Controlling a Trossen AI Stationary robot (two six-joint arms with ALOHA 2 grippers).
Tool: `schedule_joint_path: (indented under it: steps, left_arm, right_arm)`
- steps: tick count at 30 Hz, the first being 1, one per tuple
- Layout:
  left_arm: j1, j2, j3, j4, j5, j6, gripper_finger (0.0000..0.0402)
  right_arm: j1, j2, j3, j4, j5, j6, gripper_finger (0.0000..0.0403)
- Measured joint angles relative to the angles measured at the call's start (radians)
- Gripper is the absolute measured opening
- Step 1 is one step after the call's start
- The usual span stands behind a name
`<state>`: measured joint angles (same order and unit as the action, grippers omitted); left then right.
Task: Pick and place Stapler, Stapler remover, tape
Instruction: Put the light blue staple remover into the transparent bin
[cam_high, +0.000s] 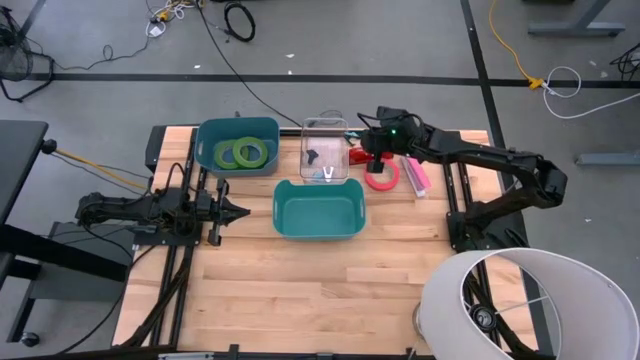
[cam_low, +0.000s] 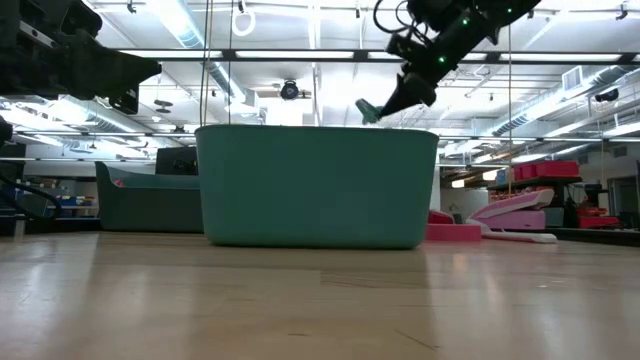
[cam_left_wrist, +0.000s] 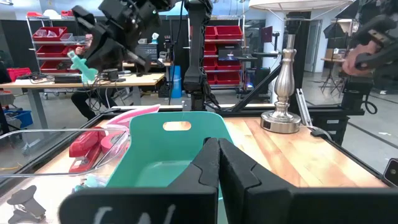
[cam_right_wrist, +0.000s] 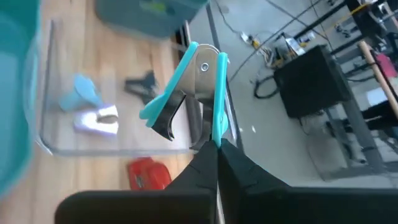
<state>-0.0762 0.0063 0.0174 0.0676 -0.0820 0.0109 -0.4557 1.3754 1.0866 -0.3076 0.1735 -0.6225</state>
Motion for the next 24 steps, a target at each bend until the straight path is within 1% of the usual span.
schedule_joint_path:
  steps: [3, 7, 10, 16, 20, 24]
  left_arm:
    - [0.0, 0.0, 0.0, 0.0, 0.0, 0.0, 0.0003]
    - [0.0, 0.0, 0.0, 0.0, 0.0, 0.0, 0.0003]
    - [0.0, 0.0, 0.0, 0.0, 0.0, 0.0, 0.0003]
    - [0.0, 0.0, 0.0, 0.0, 0.0, 0.0, 0.0003]
    - [0.0, 0.0, 0.0, 0.0, 0.0, 0.0, 0.0003]
    - [0.0, 0.0, 0.0, 0.0, 0.0, 0.0, 0.0003]
  right_arm:
    - [0.019, 0.0, 0.0, 0.028, -0.035, 0.039, 0.0003]
    - [0.037, 0.0, 0.0, 0.035, -0.13, 0.088, 0.0003]
    - [0.04, 0.0, 0.0, 0.035, -0.169, 0.136, 0.0003]
    - [0.039, 0.0, 0.0, 0.049, -0.164, 0.178, 0.0003]
    - [0.038, 0.02, 0.0, 0.137, -0.14, 0.244, 0.0003]
    - [0.037, 0.053, 0.0, 0.208, -0.138, 0.25, 0.0003]
